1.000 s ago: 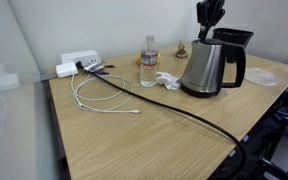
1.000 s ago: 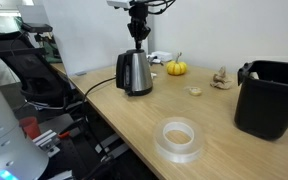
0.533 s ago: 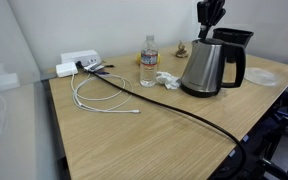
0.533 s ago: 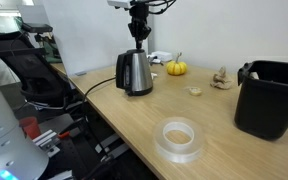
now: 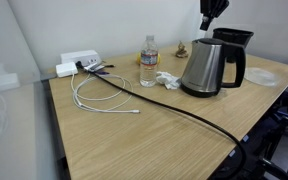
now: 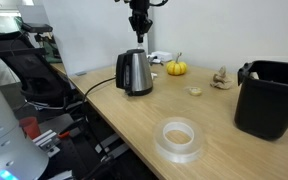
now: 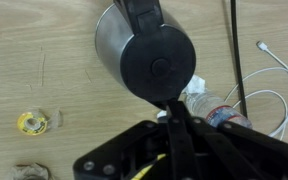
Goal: Close the lid of the kettle
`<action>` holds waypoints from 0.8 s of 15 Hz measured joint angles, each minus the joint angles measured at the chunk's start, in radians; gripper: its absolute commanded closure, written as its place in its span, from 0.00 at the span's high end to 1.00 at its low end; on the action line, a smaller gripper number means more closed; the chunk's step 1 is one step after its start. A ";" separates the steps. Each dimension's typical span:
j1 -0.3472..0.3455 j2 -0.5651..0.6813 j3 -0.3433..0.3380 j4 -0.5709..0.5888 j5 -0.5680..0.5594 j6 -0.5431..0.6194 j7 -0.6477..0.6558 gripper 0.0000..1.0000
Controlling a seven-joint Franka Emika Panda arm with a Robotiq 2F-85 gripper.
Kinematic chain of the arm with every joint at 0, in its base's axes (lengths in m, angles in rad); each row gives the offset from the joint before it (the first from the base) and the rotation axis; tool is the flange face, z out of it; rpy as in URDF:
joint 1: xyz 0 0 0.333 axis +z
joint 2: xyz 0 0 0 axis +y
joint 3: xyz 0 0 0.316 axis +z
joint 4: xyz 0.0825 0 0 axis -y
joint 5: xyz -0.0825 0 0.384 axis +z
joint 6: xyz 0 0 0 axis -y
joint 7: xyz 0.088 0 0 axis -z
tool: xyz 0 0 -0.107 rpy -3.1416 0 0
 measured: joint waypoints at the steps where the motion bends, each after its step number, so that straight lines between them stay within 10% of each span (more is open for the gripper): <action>1: 0.000 -0.009 0.000 0.000 0.000 0.000 0.000 0.00; 12: -0.073 -0.064 -0.021 -0.016 -0.100 0.008 0.113 0.02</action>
